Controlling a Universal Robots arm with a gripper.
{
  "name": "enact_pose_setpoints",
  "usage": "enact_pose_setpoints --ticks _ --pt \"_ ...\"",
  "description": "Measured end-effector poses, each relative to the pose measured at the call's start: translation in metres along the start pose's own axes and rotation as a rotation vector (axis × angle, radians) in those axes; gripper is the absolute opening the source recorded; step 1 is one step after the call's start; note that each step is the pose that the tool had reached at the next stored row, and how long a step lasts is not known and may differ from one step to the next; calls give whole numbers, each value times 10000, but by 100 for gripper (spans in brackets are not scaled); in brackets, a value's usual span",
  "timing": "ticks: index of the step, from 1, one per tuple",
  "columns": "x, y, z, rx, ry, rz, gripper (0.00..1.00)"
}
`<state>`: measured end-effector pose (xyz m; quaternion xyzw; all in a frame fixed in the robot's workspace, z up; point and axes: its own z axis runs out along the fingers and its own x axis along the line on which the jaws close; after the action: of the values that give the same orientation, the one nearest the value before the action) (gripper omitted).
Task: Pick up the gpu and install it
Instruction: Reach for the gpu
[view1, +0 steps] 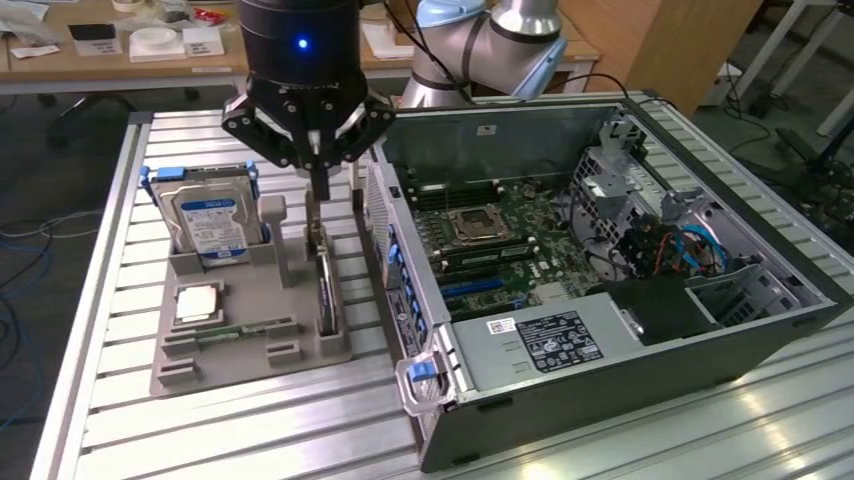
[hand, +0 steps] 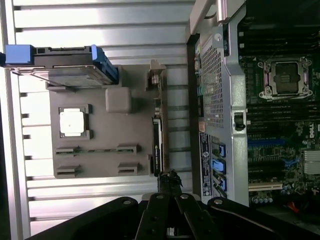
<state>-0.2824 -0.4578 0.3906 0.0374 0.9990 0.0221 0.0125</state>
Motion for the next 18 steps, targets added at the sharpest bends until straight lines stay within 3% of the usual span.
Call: enact_pose_setpoints --ticks 6,18 --pt "26 -54 6 1 4 0 11" --pt "24 -74 10 5 6 0 11"
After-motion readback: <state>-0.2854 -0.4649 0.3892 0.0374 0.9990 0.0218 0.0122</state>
